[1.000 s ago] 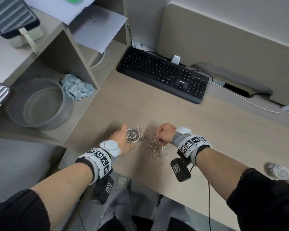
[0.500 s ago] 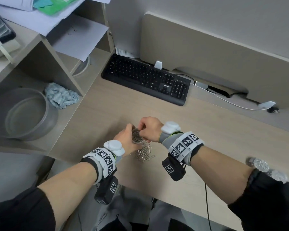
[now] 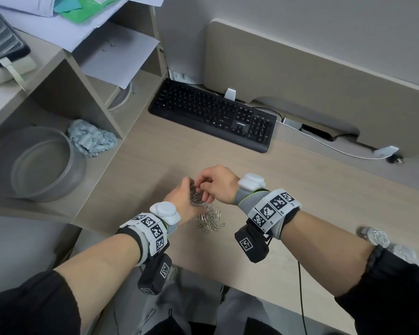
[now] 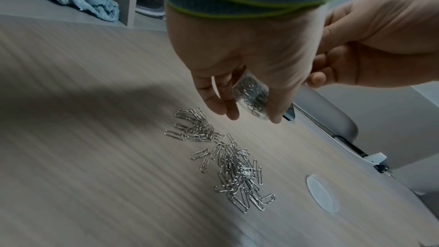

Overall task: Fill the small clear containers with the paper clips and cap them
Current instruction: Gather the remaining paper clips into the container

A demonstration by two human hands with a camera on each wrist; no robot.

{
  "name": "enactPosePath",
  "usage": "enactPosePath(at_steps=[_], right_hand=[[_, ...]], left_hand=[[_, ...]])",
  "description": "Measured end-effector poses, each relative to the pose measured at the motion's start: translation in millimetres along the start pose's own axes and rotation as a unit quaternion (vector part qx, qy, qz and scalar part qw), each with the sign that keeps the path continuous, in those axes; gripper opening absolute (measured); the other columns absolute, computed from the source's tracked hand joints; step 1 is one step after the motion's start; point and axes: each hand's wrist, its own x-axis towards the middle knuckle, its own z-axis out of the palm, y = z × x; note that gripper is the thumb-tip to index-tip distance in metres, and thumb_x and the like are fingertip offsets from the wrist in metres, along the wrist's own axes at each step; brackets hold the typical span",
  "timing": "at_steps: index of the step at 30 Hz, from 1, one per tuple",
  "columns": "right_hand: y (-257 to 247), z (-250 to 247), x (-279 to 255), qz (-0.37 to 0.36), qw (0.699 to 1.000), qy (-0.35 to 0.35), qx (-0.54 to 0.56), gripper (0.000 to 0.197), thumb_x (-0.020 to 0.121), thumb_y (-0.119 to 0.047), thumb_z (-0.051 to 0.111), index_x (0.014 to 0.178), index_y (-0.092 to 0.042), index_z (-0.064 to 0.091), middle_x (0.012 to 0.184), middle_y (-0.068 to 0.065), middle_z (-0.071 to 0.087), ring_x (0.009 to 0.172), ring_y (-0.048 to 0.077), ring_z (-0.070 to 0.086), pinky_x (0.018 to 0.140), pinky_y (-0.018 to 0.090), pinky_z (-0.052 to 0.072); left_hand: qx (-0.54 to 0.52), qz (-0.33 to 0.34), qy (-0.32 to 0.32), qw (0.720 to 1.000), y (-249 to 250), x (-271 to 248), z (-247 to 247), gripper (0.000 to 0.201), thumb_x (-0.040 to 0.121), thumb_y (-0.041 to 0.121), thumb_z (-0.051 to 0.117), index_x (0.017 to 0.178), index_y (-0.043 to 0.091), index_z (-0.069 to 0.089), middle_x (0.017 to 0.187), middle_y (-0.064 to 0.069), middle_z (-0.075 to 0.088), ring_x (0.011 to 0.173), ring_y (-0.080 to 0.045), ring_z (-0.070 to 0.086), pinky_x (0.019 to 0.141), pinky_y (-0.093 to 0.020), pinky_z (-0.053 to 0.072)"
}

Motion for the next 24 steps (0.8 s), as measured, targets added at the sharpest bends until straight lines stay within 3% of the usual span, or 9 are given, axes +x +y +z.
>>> enactPosePath(at_steps=[3, 8, 13, 15, 17, 18, 20, 22, 24], right_hand=[[4.3, -1.2, 4.5, -0.002, 0.999, 0.041, 0.003, 0.027, 0.087, 0.006, 0.044, 0.091, -0.010, 0.066, 0.080, 0.021, 0.071, 0.058, 0.025, 0.061, 0.062, 0.042, 0.057], [39.8, -7.0, 11.4, 0.095, 0.992, 0.077, -0.011, 0.020, 0.090, 0.001, 0.044, 0.091, -0.008, 0.061, 0.072, 0.009, 0.065, 0.055, 0.024, 0.063, 0.051, 0.029, 0.054], [86.1, 5.6, 15.3, 0.220, 0.956, -0.035, -0.189, 0.016, 0.081, -0.006, 0.059, 0.092, -0.003, 0.070, 0.070, 0.008, 0.075, 0.065, 0.022, 0.074, 0.072, 0.040, 0.062], [95.7, 13.1, 14.1, 0.248, 0.951, -0.057, -0.174, 0.013, 0.085, -0.010, 0.057, 0.079, -0.005, 0.068, 0.067, 0.008, 0.072, 0.054, 0.014, 0.071, 0.063, 0.031, 0.061], [97.9, 21.2, 12.0, 0.247, 0.960, -0.032, -0.126, 0.023, 0.092, -0.012, 0.055, 0.070, -0.016, 0.053, 0.070, 0.005, 0.064, 0.038, 0.006, 0.061, 0.044, 0.021, 0.053], [97.1, 27.9, 14.5, 0.242, 0.965, -0.027, -0.102, 0.025, 0.093, -0.011, 0.055, 0.069, -0.019, 0.049, 0.072, 0.005, 0.061, 0.038, 0.007, 0.061, 0.043, 0.020, 0.051], [92.5, 41.0, 21.9, 0.229, 0.971, -0.025, -0.059, 0.022, 0.092, -0.012, 0.056, 0.072, -0.017, 0.051, 0.076, 0.008, 0.065, 0.051, 0.015, 0.067, 0.053, 0.027, 0.059], [80.9, 52.8, 27.5, 0.219, 0.975, -0.020, -0.018, 0.015, 0.094, -0.012, 0.054, 0.079, -0.012, 0.054, 0.079, 0.015, 0.072, 0.065, 0.025, 0.073, 0.070, 0.043, 0.062], [73.6, 56.8, 32.8, 0.200, 0.980, 0.010, -0.001, 0.010, 0.093, -0.010, 0.051, 0.084, -0.012, 0.054, 0.079, 0.018, 0.073, 0.067, 0.028, 0.074, 0.074, 0.048, 0.061]], left_hand=[[0.002, -0.008, 0.008, 1.000, -2.3, -0.9, -0.7, 0.066, 0.069, 0.037, 0.078, 0.118, 0.019, 0.038, 0.102, 0.007, 0.056, 0.084, -0.024, 0.058, 0.068, -0.031, 0.044], [0.013, -0.035, 0.023, 0.999, -17.9, -5.7, -6.1, 0.063, 0.071, 0.033, 0.077, 0.119, 0.019, 0.040, 0.110, -0.004, 0.063, 0.091, -0.031, 0.061, 0.078, -0.037, 0.051], [0.008, -0.056, 0.040, 0.998, -33.1, -12.9, -14.7, 0.061, 0.074, 0.030, 0.077, 0.122, 0.015, 0.042, 0.113, -0.007, 0.064, 0.098, -0.033, 0.062, 0.079, -0.034, 0.049], [0.007, -0.059, 0.042, 0.997, -40.0, -15.3, -16.7, 0.060, 0.074, 0.030, 0.076, 0.122, 0.016, 0.042, 0.114, -0.006, 0.064, 0.098, -0.032, 0.062, 0.079, -0.033, 0.049], [0.008, -0.061, 0.035, 0.997, -44.2, -16.7, -16.7, 0.059, 0.074, 0.031, 0.075, 0.121, 0.017, 0.042, 0.112, -0.005, 0.064, 0.095, -0.031, 0.063, 0.079, -0.035, 0.051], [0.011, -0.065, 0.032, 0.997, -47.6, -17.4, -16.8, 0.060, 0.074, 0.031, 0.075, 0.121, 0.016, 0.041, 0.111, -0.005, 0.064, 0.094, -0.031, 0.063, 0.079, -0.036, 0.051], [0.014, -0.071, 0.030, 0.997, -52.9, -19.4, -16.4, 0.062, 0.072, 0.031, 0.076, 0.121, 0.016, 0.041, 0.111, -0.006, 0.064, 0.094, -0.031, 0.063, 0.079, -0.037, 0.051], [0.017, -0.077, 0.031, 0.996, -58.9, -22.3, -16.4, 0.064, 0.071, 0.031, 0.077, 0.122, 0.017, 0.040, 0.112, -0.006, 0.064, 0.094, -0.032, 0.062, 0.079, -0.035, 0.051], [0.019, -0.078, 0.031, 0.996, -63.5, -24.2, -17.2, 0.066, 0.070, 0.031, 0.077, 0.122, 0.017, 0.040, 0.111, -0.006, 0.065, 0.094, -0.032, 0.063, 0.078, -0.035, 0.051]])
